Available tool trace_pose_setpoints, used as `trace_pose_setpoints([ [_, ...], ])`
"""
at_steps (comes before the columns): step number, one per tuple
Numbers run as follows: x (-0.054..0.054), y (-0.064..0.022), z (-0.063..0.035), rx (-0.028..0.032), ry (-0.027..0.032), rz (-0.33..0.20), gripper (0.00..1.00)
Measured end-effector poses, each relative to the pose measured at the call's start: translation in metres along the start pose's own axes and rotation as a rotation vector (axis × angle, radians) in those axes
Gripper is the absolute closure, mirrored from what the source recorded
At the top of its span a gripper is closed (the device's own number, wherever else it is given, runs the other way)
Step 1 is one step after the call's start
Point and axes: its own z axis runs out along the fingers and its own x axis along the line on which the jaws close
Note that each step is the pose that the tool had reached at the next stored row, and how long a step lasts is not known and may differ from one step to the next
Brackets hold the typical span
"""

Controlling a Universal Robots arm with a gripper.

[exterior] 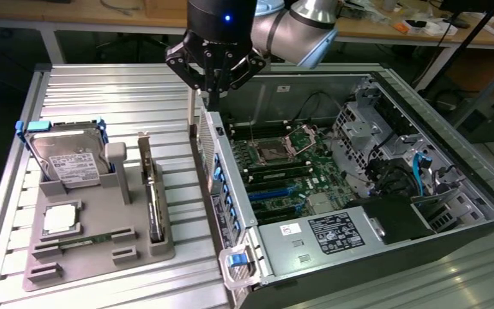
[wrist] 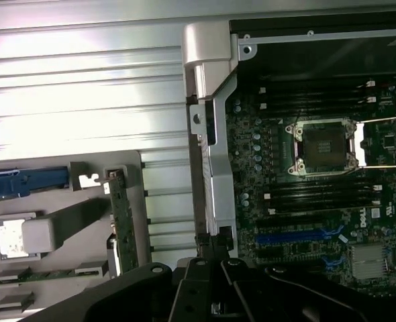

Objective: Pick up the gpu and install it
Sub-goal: 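Reach for the gpu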

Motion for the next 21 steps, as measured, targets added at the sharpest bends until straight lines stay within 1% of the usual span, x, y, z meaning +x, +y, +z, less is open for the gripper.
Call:
trace_pose_setpoints([
  [21,0.019,-0.0014,-0.0006,0.0000,0.0000,0.000,0.89],
])
